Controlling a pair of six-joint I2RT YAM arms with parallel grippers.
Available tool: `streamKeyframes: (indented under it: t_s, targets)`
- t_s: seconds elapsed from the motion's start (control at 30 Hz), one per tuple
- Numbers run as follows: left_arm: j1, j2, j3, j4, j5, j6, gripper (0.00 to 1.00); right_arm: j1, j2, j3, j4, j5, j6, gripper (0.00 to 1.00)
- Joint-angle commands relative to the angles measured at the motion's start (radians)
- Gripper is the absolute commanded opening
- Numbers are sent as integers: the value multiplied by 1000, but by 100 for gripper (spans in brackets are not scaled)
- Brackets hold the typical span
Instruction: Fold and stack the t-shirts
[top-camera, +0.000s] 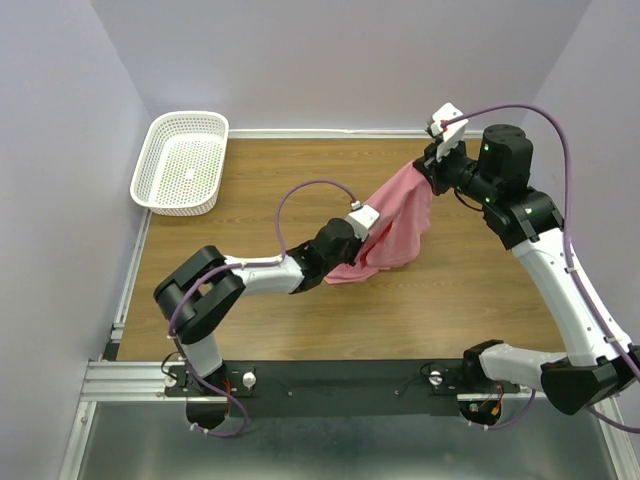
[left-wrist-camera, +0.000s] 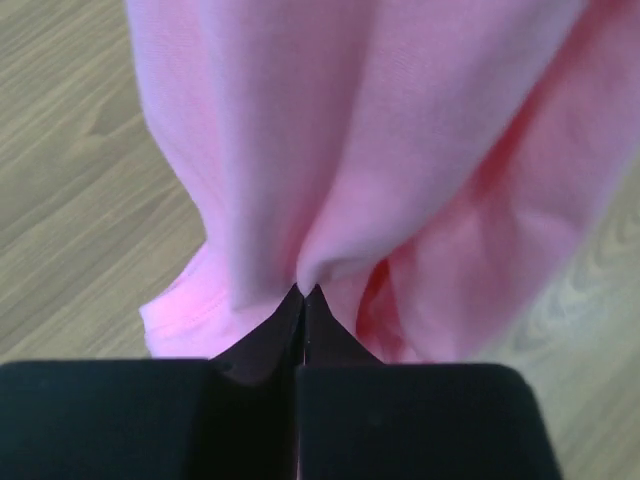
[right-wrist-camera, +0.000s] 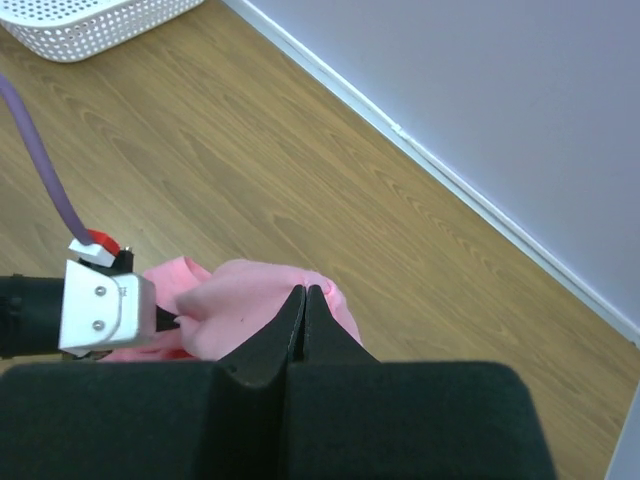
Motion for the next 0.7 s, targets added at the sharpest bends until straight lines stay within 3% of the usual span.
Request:
streamKeyframes:
  t_s: [0.0, 0.13, 0.23, 0.47, 0.67]
  targets:
    - [-12, 17, 73, -31, -183, -47, 0, -24, -36, -27, 4, 31, 22, 1]
    - [-29, -249, 49, -40, -240, -19, 0, -35, -44, 3, 5, 174, 1, 0]
    - [-28, -444, 92, -53, -261, 44, 0, -64, -21, 115, 8, 321, 10, 0]
    - [-17, -598, 285, -149, -234, 151, 0, -95, 4, 359, 5, 370, 30, 1]
    - [-17, -664, 343, -175, -208, 185, 0, -95, -24, 439, 5, 384, 31, 1]
